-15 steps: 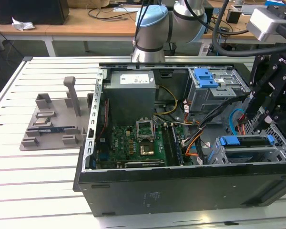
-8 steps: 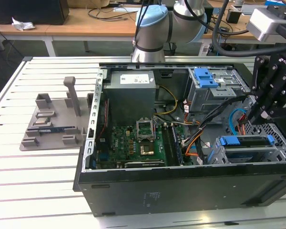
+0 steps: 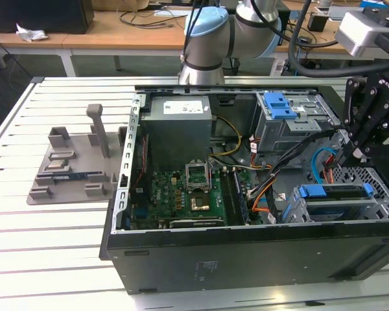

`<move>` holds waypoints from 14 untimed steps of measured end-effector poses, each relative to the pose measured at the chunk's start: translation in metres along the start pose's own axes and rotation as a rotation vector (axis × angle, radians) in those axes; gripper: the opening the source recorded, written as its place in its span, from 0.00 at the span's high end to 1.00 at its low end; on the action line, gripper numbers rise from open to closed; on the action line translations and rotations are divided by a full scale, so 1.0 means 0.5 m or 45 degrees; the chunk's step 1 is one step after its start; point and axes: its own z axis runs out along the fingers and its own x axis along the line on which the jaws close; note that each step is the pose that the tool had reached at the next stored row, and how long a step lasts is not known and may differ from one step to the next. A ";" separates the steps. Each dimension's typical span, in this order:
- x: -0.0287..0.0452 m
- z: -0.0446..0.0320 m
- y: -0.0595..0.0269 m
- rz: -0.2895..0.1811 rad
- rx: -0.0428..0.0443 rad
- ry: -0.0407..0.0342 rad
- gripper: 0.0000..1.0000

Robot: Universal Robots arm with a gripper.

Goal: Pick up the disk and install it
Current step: 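Insert the disk into the insertion slot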

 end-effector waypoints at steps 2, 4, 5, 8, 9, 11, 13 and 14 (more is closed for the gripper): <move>-0.004 0.000 -0.009 0.000 0.000 0.0003 0.89; -0.016 0.002 -0.033 0.000 -0.002 0.0012 0.89; -0.021 0.004 -0.040 0.000 -0.002 0.0015 0.89; -0.040 0.015 -0.060 0.000 -0.004 0.0034 0.89; -0.050 0.020 -0.067 0.000 -0.004 0.0036 0.89; -0.063 0.025 -0.074 0.000 -0.004 0.0045 0.89; -0.073 0.027 -0.079 0.000 -0.004 0.0048 0.89; -0.073 0.027 -0.079 0.000 -0.004 0.0050 0.89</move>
